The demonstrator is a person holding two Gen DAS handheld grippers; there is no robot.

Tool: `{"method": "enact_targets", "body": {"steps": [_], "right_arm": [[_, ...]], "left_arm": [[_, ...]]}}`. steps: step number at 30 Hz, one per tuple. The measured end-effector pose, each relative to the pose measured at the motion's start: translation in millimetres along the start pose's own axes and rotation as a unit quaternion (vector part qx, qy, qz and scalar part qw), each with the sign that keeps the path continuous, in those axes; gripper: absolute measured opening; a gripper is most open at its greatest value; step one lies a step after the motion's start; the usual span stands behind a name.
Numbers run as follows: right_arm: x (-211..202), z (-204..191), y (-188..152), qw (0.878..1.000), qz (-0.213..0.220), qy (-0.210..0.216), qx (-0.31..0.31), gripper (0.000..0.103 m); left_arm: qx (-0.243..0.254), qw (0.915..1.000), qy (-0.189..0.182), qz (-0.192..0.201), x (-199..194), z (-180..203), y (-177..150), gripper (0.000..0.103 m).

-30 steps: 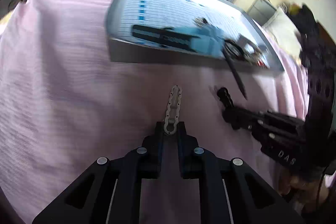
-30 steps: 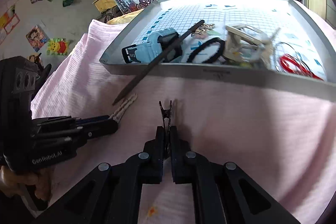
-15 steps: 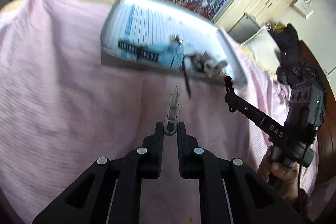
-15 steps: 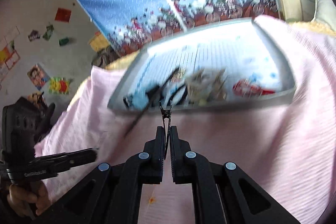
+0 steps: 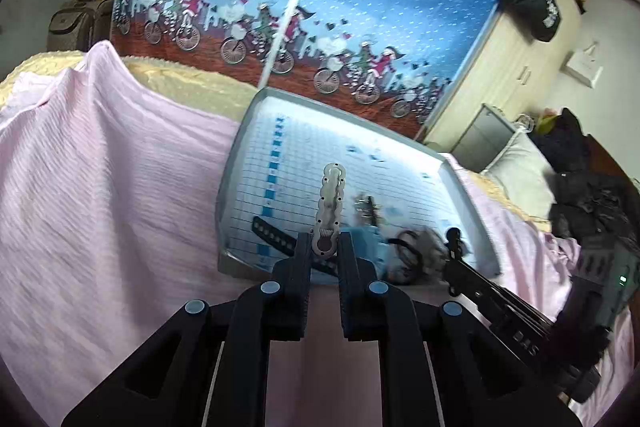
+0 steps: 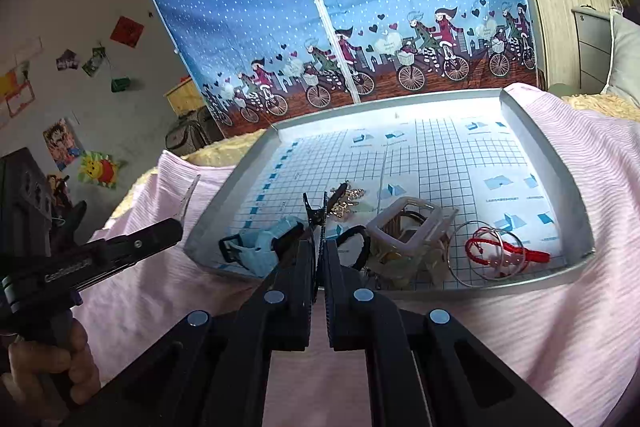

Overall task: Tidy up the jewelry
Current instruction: 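Carry both hair clips onto the white tray and open both tools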

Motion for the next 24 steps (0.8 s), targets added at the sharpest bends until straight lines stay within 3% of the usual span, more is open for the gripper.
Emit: {"method": "enact_targets", "body": {"steps": [6, 24], "right_arm": [[15.1, 3.0, -16.4, 1.000, -0.023, -0.016, -0.015, 0.006], [16.3, 1.3, -21.0, 0.999, -0.026, -0.028, -0.028, 0.006]], "left_arm": [[0.008, 0.9992, 0.027, -0.028, 22.2, -24.3, -14.4, 0.010], [0.003, 0.9986, 0.024, -0.046, 26.9, -28.7, -20.7, 0.010]]}}
Point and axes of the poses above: each gripper's, at about its wrist camera, not at the fingertips, and x roughly the way its jaws point, z to its right, y to its top, the point moved 7 cm from there along x, roughly the way its jaws point, and after that the axes turned 14 degrees about z, right-handed, at the moved point
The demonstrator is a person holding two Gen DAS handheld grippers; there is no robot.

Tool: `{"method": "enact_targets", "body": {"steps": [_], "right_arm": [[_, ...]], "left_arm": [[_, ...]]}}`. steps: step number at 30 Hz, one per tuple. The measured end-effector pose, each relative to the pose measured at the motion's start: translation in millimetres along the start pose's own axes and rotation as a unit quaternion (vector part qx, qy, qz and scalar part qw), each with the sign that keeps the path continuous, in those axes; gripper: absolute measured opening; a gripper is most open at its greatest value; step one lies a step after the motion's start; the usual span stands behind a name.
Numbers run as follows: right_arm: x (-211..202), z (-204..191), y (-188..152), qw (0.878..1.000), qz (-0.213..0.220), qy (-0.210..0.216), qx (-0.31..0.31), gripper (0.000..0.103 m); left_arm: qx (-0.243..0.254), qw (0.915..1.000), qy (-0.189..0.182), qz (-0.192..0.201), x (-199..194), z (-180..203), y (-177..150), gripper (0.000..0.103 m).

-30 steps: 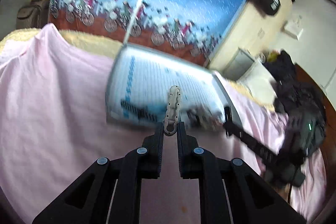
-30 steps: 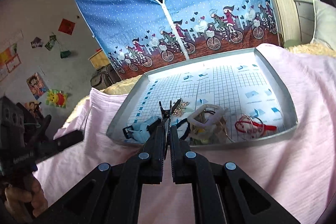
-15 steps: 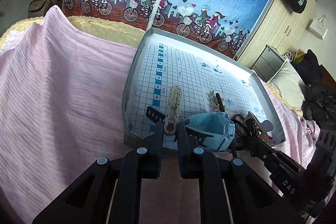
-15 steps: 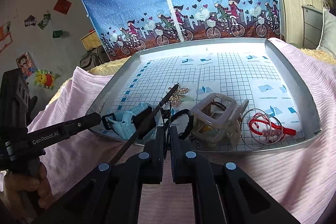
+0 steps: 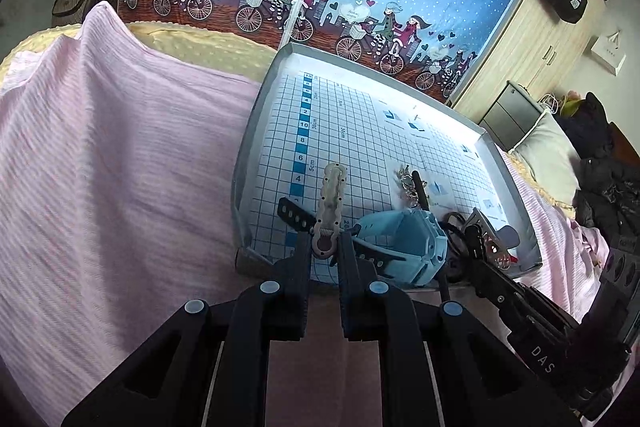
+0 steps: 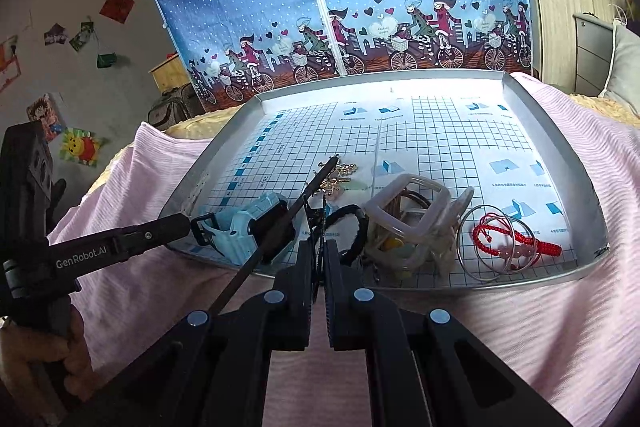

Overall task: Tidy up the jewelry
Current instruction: 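Carry both hair clips onto the white tray and open both tools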

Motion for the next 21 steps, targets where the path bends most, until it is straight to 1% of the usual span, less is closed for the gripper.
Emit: {"method": "enact_targets", "body": {"steps": [6, 9, 11, 13, 14, 15, 16, 18, 21], "right_arm": [[-0.4, -0.2, 0.0, 1.000, 0.001, -0.001, -0.001, 0.006], [0.0, -0.6, -0.6, 1.000, 0.001, -0.002, -0.003, 0.008], [-0.4, -1.7, -0.9, 1.000, 0.002, -0.001, -0.005, 0.012], [-1.2, -3.5, 0.0, 1.000, 0.005, -0.001, -0.010, 0.021], [-2.0, -4.6, 0.5, 1.000, 0.007, -0.003, -0.014, 0.024], [-2.8, -5.6, 1.1, 1.000, 0.009, -0.005, -0.017, 0.027], [-3.8, -6.6, 2.0, 1.000, 0.011, -0.006, -0.021, 0.027], [-7.4, -8.5, 5.3, 0.999, 0.021, -0.009, -0.029, 0.027], [-12.7, -11.6, 10.9, 0.998, 0.035, -0.016, -0.042, 0.027]], "left_arm": [[-0.016, 0.9999, -0.004, -0.004, -0.1, -1.7, 1.9, 0.010], [-0.019, 0.9998, -0.003, -0.006, -0.4, -1.2, 2.8, 0.010], [-0.023, 0.9997, -0.004, -0.006, -0.9, -1.5, 3.3, 0.010], [-0.026, 0.9996, -0.003, -0.005, -1.6, -1.9, 4.1, 0.011], [-0.026, 0.9997, 0.000, -0.002, -2.5, -2.1, 5.2, 0.014], [-0.025, 0.9997, 0.004, 0.003, -3.6, -2.3, 6.6, 0.021], [-0.025, 0.9996, 0.004, 0.009, -5.5, -2.2, 8.6, 0.027], [-0.027, 0.9994, -0.001, 0.023, -9.4, -0.7, 13.3, 0.052], [-0.030, 0.9986, 0.000, 0.044, -16.3, -1.4, 20.7, 0.067]]}}
Point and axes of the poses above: each gripper's, at about its wrist camera, not at the fingertips, and x roughly the way its jaws point, z to its right, y to its top, the point moved 7 cm from there along x, roughly the way its jaws point, and after that the axes turned 14 degrees about z, right-handed, at the moved point
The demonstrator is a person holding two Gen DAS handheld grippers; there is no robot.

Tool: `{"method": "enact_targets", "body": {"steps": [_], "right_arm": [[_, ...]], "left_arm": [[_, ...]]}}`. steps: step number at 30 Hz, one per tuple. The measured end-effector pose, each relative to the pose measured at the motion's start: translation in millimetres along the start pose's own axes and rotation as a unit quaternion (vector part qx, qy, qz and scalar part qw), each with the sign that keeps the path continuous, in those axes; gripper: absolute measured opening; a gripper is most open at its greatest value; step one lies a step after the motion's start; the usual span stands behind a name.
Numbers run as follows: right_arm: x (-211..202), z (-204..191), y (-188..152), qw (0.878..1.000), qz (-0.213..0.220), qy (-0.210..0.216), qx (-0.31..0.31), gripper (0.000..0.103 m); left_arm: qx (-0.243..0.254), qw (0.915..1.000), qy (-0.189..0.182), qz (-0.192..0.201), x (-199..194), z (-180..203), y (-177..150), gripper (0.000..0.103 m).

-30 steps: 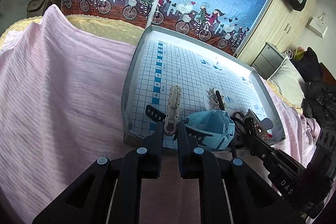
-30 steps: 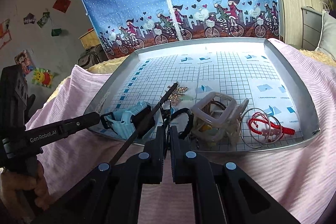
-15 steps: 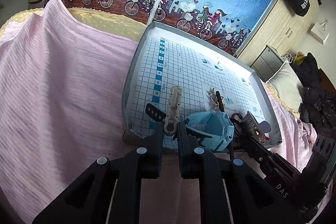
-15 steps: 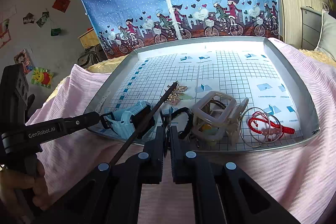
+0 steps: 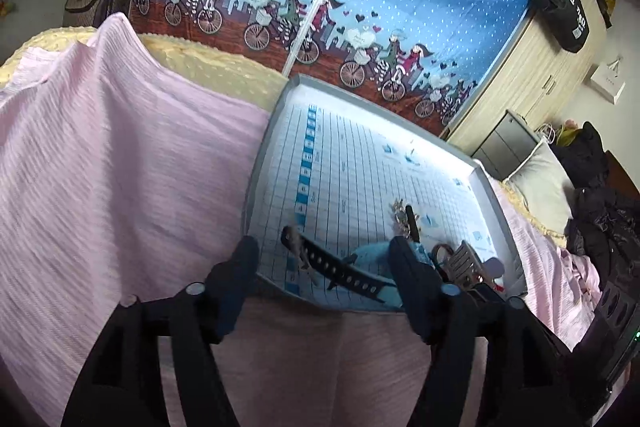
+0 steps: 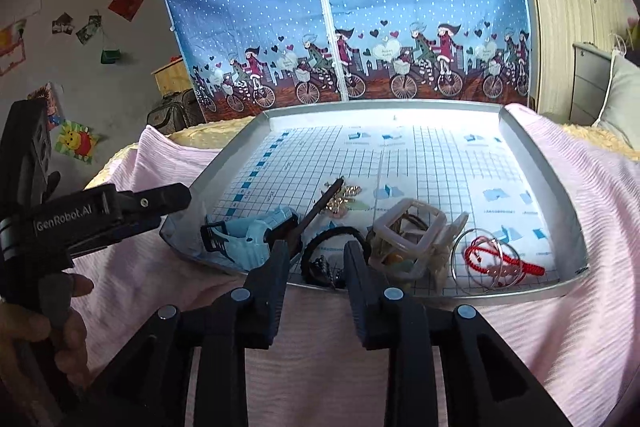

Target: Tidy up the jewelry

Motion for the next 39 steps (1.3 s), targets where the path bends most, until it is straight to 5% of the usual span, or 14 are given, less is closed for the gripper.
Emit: {"method": "enact_targets", "body": {"steps": [2, 5, 9, 19, 27, 39], "right_arm": [[-3.9, -0.2, 5.0, 1.000, 0.011, -0.006, -0.003, 0.027], [-12.9, 2.5, 15.8, 0.999, 0.033, -0.015, 0.001, 0.033], [-31.0, 8.6, 34.1, 0.997, 0.069, -0.029, 0.012, 0.059], [-93.3, 5.6, 82.0, 0.989, 0.145, -0.024, 0.025, 0.100], [-155.0, -23.9, 104.0, 0.982, 0.190, -0.007, -0.013, 0.103], [-243.8, -40.7, 87.3, 0.970, 0.239, -0.027, -0.022, 0.103]], "left_arm": [[-0.001, 0.9999, 0.004, 0.012, -4.1, -1.4, 5.4, 0.075], [-0.010, 0.9994, 0.003, 0.034, -12.9, -3.4, 14.7, 0.102], [-0.009, 0.9972, -0.007, 0.074, -32.5, 2.2, 31.2, 0.102], [0.062, 0.9867, -0.024, 0.149, -110.6, 37.9, 53.3, 0.102], [0.093, 0.9764, -0.001, 0.195, -170.1, 52.3, 59.3, 0.102], [0.118, 0.9628, 0.004, 0.243, -253.6, 71.7, 25.8, 0.102]]}}
Point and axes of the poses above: each gripper's, at about its wrist camera, not at the fingertips, and x roughly the way its jaws point, z to its right, y to its top, the point moved 7 cm from there along x, roughly the way its jaws point, and after that the axes turned 14 degrees about z, right-handed, at the moved point
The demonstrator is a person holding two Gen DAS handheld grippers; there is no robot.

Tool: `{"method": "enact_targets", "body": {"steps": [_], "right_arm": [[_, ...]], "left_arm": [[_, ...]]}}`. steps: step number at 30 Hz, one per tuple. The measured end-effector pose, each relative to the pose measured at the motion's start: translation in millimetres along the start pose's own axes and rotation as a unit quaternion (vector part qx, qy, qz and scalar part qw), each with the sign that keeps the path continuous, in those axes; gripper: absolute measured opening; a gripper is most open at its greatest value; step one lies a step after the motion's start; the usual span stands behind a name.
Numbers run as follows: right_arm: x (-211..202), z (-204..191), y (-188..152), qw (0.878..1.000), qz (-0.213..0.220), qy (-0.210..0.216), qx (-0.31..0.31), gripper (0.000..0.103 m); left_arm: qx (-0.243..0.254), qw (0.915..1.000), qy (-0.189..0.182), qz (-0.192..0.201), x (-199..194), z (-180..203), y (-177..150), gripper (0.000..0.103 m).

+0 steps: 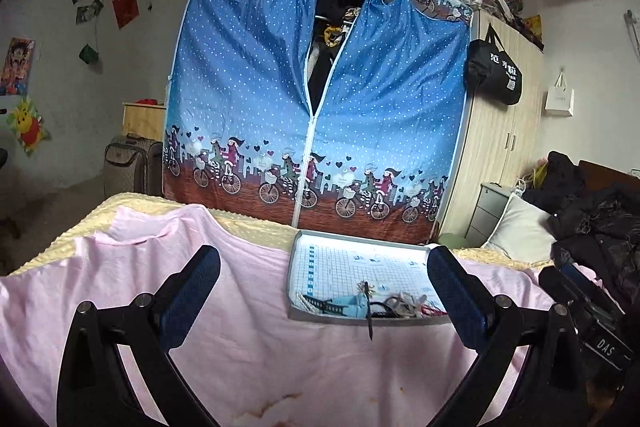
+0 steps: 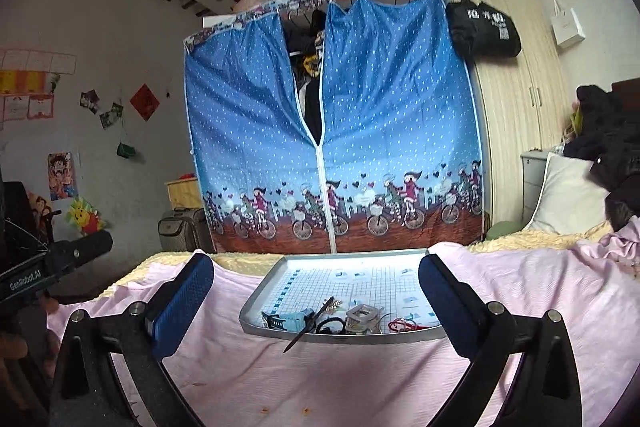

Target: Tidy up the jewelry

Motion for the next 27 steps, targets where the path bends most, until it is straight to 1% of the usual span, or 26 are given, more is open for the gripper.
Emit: {"method": "enact_targets", "body": {"steps": [4, 7, 11, 15, 20, 27], "right_arm": [[-25.4, -5.7, 7.4, 1.000, 0.012, -0.005, -0.013, 0.103], [-49.4, -7.9, 6.5, 1.000, 0.016, -0.008, -0.020, 0.103], [-67.7, -10.5, 3.2, 1.000, 0.005, -0.009, -0.020, 0.103], [-87.5, -18.9, -1.0, 1.000, -0.004, -0.001, -0.025, 0.103], [-109.2, -25.1, -14.4, 0.999, -0.025, 0.003, -0.021, 0.103], [-129.7, -21.3, -25.4, 0.999, -0.042, -0.017, -0.027, 0.103]], "left_arm": [[-0.017, 0.9998, -0.001, -0.010, -30.0, 4.7, -7.7, 0.102], [-0.012, 0.9999, 0.002, -0.007, -55.0, 10.1, -14.3, 0.102], [0.002, 0.9999, 0.003, -0.013, -82.0, 21.9, -27.2, 0.102], [0.022, 0.9995, 0.014, -0.019, -99.8, 25.0, -38.8, 0.102], [0.025, 0.9993, 0.012, -0.027, -114.4, 30.0, -49.2, 0.102], [0.039, 0.9986, 0.006, -0.035, -129.8, 40.0, -63.0, 0.102]]}}
Point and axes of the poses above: each gripper's, at about its wrist camera, not at the fingertips, and x roughly the way its jaws point, z to its right, y to its top, the point moved 7 cm from there along x, roughly the way its jaws point, and after that the axes turned 14 degrees about z, right-handed, at the moved point
